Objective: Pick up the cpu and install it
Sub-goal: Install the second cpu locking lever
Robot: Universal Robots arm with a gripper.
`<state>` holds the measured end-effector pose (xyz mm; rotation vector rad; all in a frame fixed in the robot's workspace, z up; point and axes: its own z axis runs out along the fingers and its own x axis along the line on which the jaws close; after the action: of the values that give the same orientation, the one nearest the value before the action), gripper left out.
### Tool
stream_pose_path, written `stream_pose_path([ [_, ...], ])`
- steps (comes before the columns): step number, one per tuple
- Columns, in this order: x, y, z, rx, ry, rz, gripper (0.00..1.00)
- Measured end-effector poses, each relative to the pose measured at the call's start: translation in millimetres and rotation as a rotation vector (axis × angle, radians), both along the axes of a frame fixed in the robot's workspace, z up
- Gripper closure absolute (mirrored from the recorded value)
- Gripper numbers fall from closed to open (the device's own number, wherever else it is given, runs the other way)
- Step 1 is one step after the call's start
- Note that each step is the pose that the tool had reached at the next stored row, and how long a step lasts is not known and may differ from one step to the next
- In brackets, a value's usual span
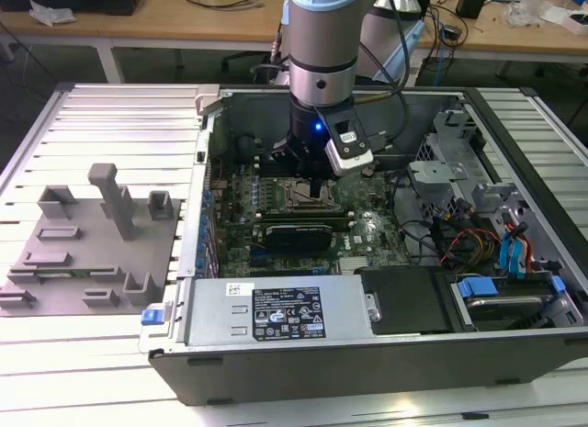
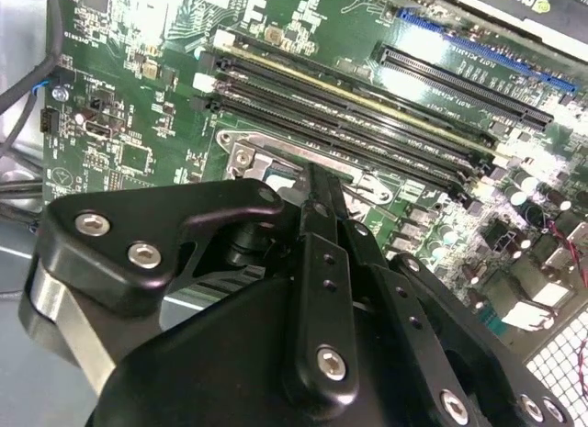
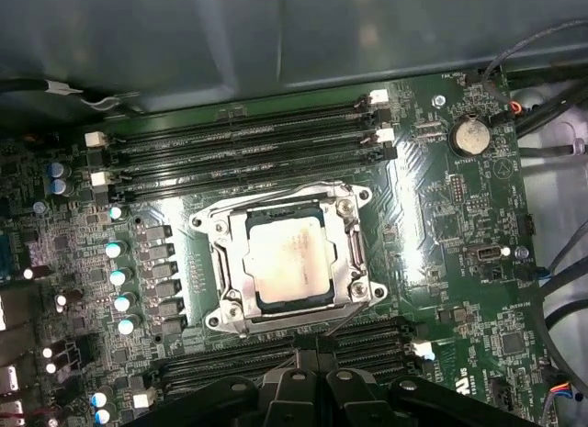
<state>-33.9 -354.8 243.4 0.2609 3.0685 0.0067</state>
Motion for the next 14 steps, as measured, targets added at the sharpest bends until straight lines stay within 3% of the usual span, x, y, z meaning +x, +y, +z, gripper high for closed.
stream_pose_path([
  [1, -0.9, -3.6, 0.0, -0.0004, 0.0002, 0.002, 0.89],
  [2, -1.8, -4.5, -0.3, -0.0003, 0.0001, 0.004, 0.89],
  [9, -11.5, -4.8, -7.5, -0.0003, -0.0001, 0.013, 0.89],
  [14, -13.2, -4.8, -11.4, -0.0005, -0.0001, 0.115, 0.89],
])
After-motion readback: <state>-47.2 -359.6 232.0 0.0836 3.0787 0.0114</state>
